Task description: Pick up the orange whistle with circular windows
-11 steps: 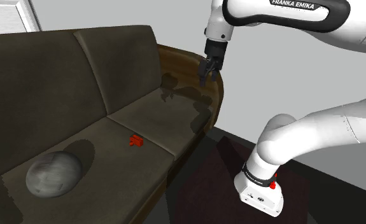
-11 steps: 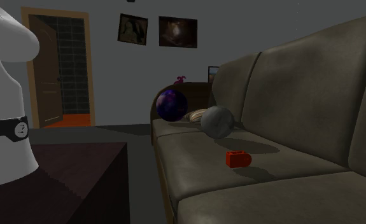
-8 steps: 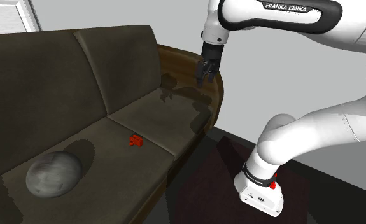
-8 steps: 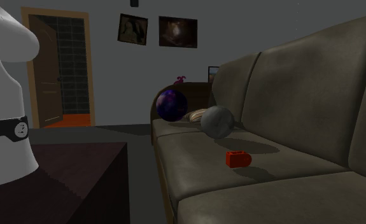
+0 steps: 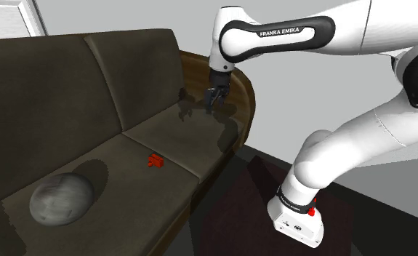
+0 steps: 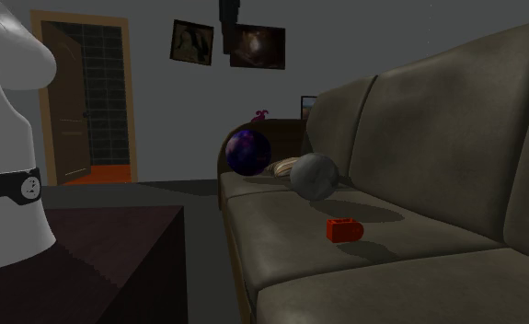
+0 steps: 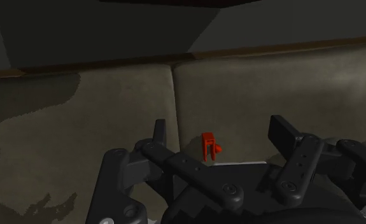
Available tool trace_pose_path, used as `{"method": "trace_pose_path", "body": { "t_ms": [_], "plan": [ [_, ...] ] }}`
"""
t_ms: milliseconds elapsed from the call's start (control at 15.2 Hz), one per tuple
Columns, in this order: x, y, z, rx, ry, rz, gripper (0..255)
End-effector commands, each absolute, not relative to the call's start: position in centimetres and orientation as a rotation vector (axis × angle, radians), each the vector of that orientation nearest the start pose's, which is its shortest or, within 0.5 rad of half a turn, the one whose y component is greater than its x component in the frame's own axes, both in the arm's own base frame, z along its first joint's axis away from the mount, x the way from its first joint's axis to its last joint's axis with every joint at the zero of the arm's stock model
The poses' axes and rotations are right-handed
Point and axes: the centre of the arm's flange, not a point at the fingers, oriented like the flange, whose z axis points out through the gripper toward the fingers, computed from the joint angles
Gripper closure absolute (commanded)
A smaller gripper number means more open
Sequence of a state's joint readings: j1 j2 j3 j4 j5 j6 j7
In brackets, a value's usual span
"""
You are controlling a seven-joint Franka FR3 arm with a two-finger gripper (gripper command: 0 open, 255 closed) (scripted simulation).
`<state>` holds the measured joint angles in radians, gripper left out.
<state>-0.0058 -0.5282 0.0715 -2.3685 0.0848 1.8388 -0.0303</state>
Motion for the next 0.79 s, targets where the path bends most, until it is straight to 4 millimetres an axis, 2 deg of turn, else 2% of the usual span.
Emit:
{"method": "trace_pose_path", "body": {
  "t_ms": [0, 726],
  "plan": [
    [40.6, 4.1, 49.6, -3.096, -0.126, 0.002, 0],
    [49.7, 6.9, 38.5, -3.099, -0.271, 0.003, 0]
  ]
}}
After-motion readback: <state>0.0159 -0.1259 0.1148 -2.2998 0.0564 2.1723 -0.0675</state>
